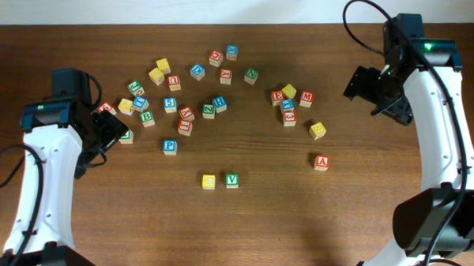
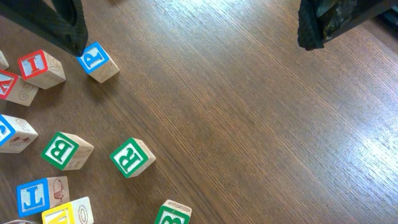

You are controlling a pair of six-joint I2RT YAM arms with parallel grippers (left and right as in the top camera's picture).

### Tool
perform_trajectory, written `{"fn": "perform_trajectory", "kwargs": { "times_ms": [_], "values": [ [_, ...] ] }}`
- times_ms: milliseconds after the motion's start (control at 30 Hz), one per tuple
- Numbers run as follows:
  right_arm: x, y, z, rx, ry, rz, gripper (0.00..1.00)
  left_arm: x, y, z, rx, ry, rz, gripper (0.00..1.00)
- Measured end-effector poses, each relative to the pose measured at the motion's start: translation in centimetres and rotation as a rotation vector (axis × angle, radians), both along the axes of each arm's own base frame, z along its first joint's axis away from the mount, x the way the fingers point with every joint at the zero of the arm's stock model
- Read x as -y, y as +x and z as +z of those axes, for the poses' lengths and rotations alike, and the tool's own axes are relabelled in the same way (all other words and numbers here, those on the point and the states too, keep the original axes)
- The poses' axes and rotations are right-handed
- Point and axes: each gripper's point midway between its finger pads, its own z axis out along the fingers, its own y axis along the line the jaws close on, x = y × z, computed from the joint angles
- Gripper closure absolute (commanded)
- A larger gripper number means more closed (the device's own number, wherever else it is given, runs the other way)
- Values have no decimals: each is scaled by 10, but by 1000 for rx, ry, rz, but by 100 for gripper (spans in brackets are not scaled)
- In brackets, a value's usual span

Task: Spell out CVPR
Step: 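Release the V block and raise the right arm away, then lower the left gripper onto the blue P block and grasp it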

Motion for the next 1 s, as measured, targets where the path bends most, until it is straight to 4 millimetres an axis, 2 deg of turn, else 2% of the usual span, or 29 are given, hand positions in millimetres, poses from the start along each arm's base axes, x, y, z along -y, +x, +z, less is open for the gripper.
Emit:
{"fn": "perform_trajectory", "kwargs": {
  "times_ms": [300,367,467,500,567,633,667,767,833,967,1000],
  "values": [
    [0,0,0,0,-1,4,2,0,2,0,8,1,0,1],
    [0,0,0,0,-1,6,2,5,3,0,13,-30,-6,0],
    [0,0,0,0,-2,10,2,44,8,0,41,-237,-75,1],
    [0,0,0,0,-2,10,2,60,16,3,76,-280,-176,1],
    [0,0,0,1,-2,10,2,78,19,4,85,-284,-328,1],
    [0,0,0,1,-2,11,2,105,18,3,67,-226,-535,1],
    [0,0,0,1,-2,11,2,111,17,2,58,-200,-581,1],
    [0,1,0,1,-2,11,2,126,14,-15,20,-110,-732,1],
    [0,0,0,1,-2,12,2,133,21,-33,-1,-65,-794,1],
    [0,0,0,0,-3,13,2,129,44,-65,-30,10,-826,0],
    [0,0,0,1,-3,13,2,128,48,-71,-37,22,-843,7]
  ]
}}
